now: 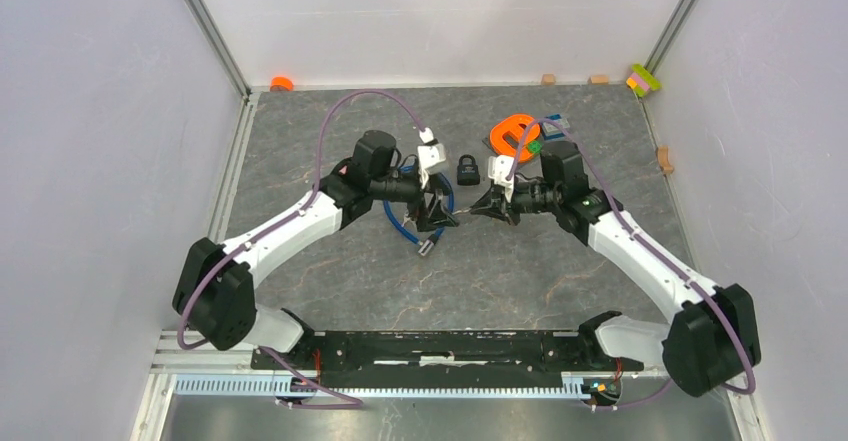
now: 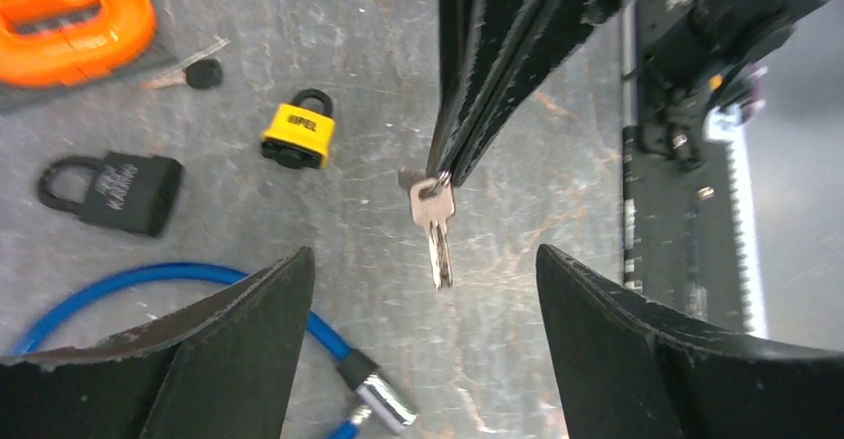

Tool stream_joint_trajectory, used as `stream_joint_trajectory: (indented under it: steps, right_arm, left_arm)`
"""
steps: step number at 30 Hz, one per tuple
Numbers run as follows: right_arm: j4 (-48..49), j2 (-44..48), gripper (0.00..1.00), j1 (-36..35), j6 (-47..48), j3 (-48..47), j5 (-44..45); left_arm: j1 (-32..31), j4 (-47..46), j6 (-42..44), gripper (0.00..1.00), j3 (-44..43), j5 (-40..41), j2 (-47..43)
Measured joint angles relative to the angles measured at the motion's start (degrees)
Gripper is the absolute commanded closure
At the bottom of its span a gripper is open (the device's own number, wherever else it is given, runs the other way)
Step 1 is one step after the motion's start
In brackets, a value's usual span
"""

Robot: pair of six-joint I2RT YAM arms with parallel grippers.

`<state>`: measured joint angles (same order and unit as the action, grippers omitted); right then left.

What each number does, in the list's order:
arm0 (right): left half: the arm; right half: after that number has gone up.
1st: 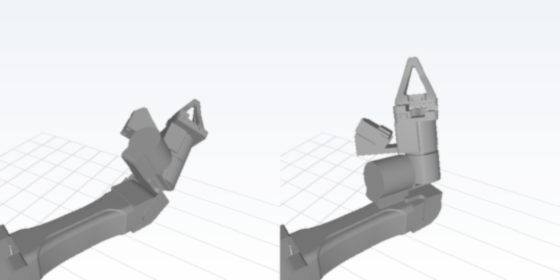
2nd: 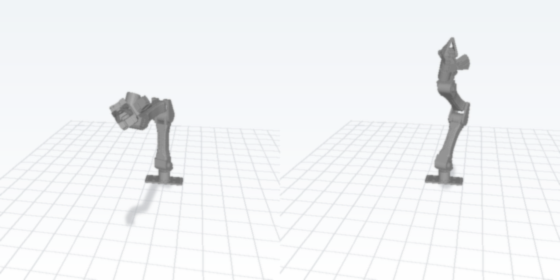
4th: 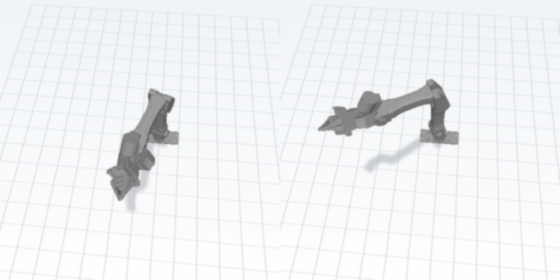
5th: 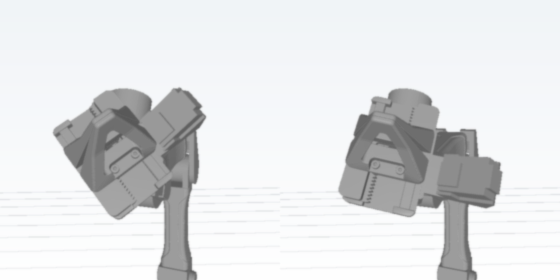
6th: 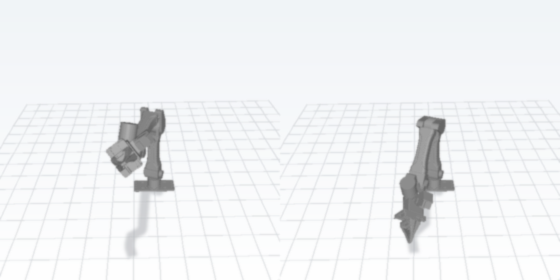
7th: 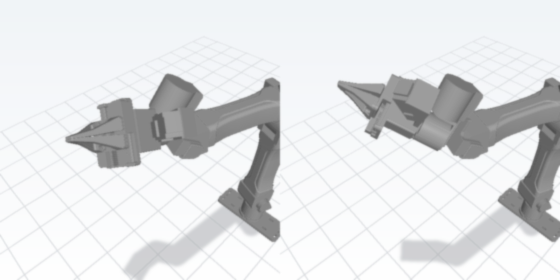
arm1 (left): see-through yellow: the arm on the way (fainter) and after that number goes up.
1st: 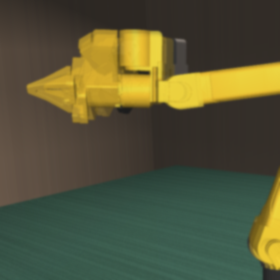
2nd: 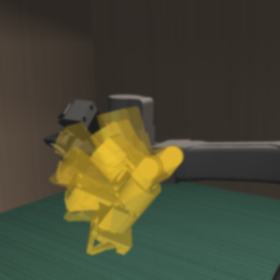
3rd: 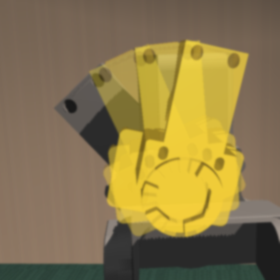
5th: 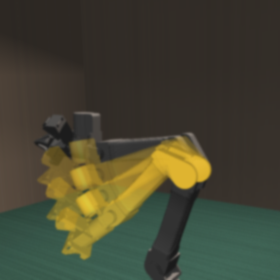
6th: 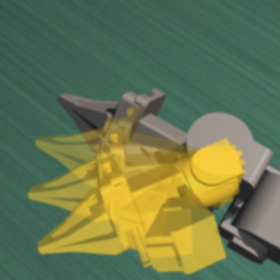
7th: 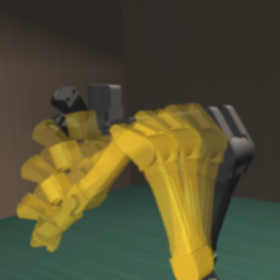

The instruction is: Unlock with the key

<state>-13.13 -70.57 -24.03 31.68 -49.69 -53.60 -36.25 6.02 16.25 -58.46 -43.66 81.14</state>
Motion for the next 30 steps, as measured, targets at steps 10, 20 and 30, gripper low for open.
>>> stream_joint_trajectory:
  steps: [10,20,30]
  right_arm:
    - [8.50,7.98,1.00,-0.81,-0.96,5.31,11.63]
    - [13.44,8.90,1.00,-2.49,-0.94,6.25,20.98]
    - [15.82,9.01,1.00,-2.84,-0.94,7.48,24.46]
  left_arm:
    - [8.72,-9.99,-38.18,0.13,-1.46,-10.29,7.39]
    - [8.37,-36.35,-76.91,0.28,2.10,-14.10,16.76]
    - [8.02,-55.80,-99.95,0.37,3.23,-15.37,24.37]
